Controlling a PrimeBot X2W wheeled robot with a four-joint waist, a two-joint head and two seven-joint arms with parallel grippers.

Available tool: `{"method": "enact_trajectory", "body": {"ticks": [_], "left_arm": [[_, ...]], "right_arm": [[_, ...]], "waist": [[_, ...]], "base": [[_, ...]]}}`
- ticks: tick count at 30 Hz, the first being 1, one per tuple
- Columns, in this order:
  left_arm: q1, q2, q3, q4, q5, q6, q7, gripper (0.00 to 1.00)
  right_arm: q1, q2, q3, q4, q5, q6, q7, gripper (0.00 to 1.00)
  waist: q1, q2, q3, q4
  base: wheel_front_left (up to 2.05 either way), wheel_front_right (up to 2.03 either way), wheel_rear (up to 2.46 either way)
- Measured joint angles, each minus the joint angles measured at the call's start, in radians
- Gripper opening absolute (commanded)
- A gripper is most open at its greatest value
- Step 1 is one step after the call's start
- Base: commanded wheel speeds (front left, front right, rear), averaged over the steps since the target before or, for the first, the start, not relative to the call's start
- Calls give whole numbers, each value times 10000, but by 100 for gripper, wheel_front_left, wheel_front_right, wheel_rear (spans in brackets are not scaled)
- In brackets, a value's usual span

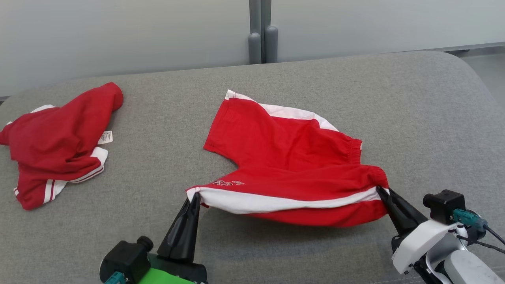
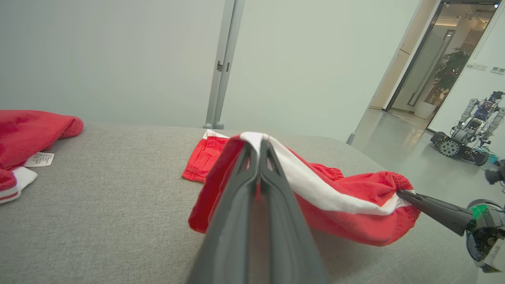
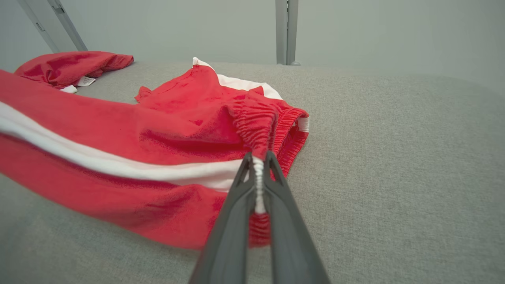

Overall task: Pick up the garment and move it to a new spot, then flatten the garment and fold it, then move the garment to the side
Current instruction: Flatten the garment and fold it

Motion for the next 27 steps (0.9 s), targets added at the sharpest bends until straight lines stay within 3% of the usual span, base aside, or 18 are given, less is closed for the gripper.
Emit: {"method": "enact_trajectory", "body": {"ticks": [10, 27], "left_arm": [[-352, 554, 727, 1258, -366, 21, 594, 0], [-4797, 639, 1018, 3106, -140, -109, 1622, 0]], "right_arm": [[-96, 297, 69, 184, 1022, 186, 596, 0], [-2652, 1246, -163, 554, 2809, 274, 1329, 0]], "waist": [[0, 0, 447, -210], [0, 0, 1882, -1092]], "base": [[0, 0, 0], [0, 0, 0]]}}
